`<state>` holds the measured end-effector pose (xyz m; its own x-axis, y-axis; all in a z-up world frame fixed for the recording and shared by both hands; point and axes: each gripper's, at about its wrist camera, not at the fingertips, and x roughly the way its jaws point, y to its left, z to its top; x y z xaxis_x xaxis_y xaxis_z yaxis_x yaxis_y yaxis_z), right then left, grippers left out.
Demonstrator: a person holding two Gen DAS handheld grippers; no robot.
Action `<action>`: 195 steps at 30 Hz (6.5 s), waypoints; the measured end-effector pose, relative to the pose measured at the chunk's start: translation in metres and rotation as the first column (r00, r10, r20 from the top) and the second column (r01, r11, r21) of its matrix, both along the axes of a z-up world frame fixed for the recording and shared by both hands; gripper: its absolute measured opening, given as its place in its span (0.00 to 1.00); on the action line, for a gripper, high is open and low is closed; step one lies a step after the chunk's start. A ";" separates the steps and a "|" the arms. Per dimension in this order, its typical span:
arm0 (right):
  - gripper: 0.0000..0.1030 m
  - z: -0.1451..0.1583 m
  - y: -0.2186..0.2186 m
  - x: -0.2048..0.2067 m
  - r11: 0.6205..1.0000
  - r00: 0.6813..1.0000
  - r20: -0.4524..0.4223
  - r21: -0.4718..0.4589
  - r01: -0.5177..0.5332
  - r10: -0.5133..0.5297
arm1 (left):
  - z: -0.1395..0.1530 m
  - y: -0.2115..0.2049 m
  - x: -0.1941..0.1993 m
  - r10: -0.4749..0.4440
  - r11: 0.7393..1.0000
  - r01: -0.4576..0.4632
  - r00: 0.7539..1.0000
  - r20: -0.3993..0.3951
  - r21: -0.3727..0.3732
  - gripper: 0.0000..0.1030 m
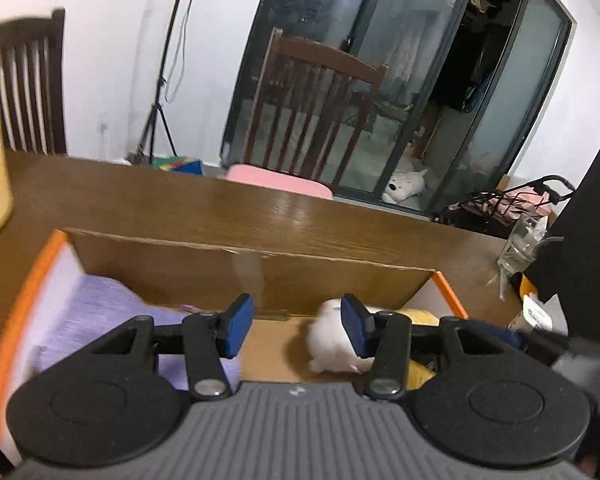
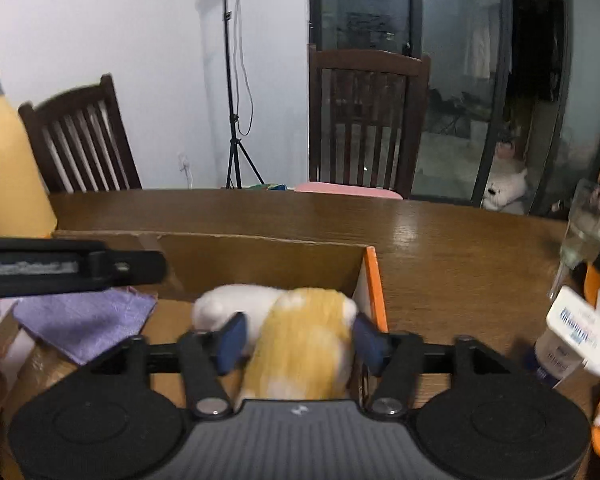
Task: Organize soft objects
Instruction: 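Carry the plush toy into the box and open both grippers, then move both grippers back and grasp the lilac fluffy headband, then lift the lilac headband with both grippers and regrip it, then carry the headband into the box and open both grippers, then withdraw both grippers from the box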
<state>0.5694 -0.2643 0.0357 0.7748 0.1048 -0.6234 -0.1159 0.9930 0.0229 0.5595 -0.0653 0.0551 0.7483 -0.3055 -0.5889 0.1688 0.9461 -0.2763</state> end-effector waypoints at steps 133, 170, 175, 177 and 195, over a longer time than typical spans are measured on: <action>0.41 -0.059 -0.009 -0.451 0.875 0.975 0.007 0.440 -0.200 0.220 | -0.082 0.055 -0.441 -0.158 0.981 0.160 0.987 0.028 -0.113 0.28; 0.29 0.010 -0.005 -0.099 0.955 0.971 -0.096 -0.180 -0.234 0.220 | -0.029 -0.038 -0.120 -0.121 0.991 0.117 0.991 -0.062 -0.056 0.41; 0.39 0.045 -0.012 -0.118 0.968 0.980 -0.011 -0.152 -0.198 0.199 | 0.011 -0.021 -0.147 -0.127 0.992 0.127 0.991 0.029 -0.011 0.47; 0.45 0.066 -0.013 -0.131 0.970 0.979 0.035 -0.151 -0.192 0.199 | 0.034 -0.009 -0.163 -0.107 0.994 0.104 0.990 0.087 0.036 0.50; 0.97 0.112 0.007 -0.285 0.989 0.824 0.548 -0.102 -0.109 0.147 | 0.092 0.078 -0.311 0.127 0.968 -0.212 0.880 0.457 0.138 0.97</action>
<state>0.2848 -0.2575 0.1481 0.9737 0.2026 -0.1040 -0.2165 0.9653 -0.1460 0.2481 0.0125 0.1470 0.9734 -0.0719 -0.2175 0.0658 0.9972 -0.0352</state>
